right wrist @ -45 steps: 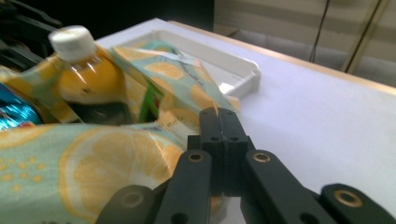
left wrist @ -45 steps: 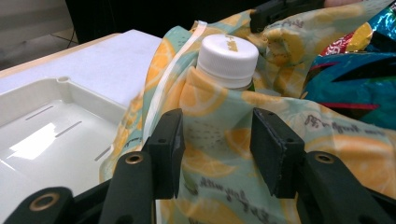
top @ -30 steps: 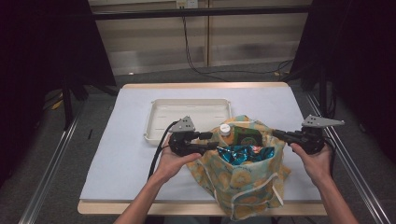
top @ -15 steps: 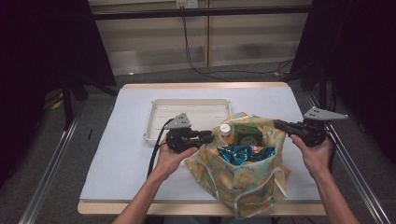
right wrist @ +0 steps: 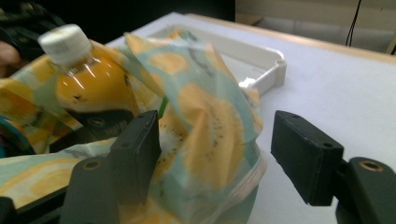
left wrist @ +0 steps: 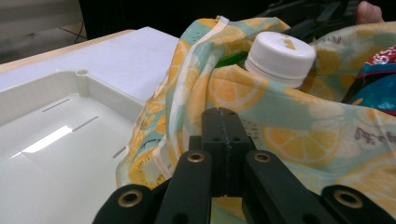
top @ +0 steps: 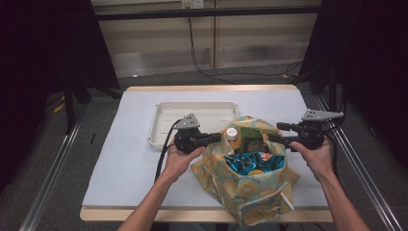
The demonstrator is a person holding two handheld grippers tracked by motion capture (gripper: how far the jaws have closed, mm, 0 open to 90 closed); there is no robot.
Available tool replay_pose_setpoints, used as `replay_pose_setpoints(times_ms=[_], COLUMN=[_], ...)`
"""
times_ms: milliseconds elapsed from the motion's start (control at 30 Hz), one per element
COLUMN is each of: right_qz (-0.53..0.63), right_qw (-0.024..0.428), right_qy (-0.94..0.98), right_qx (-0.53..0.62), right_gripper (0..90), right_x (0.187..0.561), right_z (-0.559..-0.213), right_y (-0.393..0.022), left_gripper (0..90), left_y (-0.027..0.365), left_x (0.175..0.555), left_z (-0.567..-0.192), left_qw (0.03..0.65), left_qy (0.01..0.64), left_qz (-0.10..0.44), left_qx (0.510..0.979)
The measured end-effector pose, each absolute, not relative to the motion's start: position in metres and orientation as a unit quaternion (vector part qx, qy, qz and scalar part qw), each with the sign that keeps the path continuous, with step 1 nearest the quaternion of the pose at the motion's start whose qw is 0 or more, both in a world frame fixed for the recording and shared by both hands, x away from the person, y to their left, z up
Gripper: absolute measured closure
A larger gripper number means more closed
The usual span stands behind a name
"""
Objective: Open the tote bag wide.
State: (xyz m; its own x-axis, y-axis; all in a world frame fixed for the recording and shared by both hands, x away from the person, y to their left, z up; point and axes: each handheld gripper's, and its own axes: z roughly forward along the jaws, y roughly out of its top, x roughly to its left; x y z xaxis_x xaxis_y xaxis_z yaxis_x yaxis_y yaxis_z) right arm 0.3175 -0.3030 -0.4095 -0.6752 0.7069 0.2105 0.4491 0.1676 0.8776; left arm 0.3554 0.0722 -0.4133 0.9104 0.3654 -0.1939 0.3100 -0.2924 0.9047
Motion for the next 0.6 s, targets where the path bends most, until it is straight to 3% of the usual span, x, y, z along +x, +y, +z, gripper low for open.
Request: replay_pose_setpoints(times_ms=[67, 200, 233, 300, 433, 600], right_qz=[0.518, 0.514, 0.505, 0.514, 0.537, 0.545], right_qw=[0.11, 0.092, 0.088, 0.082, 0.064, 0.05], right_qy=[0.756, 0.763, 0.769, 0.767, 0.765, 0.771], right_qx=[0.383, 0.381, 0.382, 0.376, 0.35, 0.326], right_gripper=[31.5, 39.4, 48.9, 59.6, 69.8, 74.2], right_x=[0.322, 0.326, 0.326, 0.325, 0.319, 0.313], right_z=[-0.413, -0.419, -0.422, -0.422, -0.416, -0.412], right_y=[-0.301, -0.296, -0.292, -0.292, -0.294, -0.293], left_gripper=[90.0, 82.0, 78.6, 74.8, 68.9, 74.5], left_y=[0.071, 0.07, 0.07, 0.071, 0.07, 0.061], left_x=[0.358, 0.359, 0.361, 0.363, 0.369, 0.377], left_z=[-0.413, -0.411, -0.411, -0.41, -0.413, -0.415], left_qw=[0.56, 0.56, 0.562, 0.56, 0.569, 0.563], left_qy=[0.209, 0.213, 0.216, 0.218, 0.226, 0.225], left_qz=[0.025, 0.03, 0.031, 0.037, 0.032, 0.027], left_qx=[0.801, 0.8, 0.798, 0.798, 0.79, 0.795])
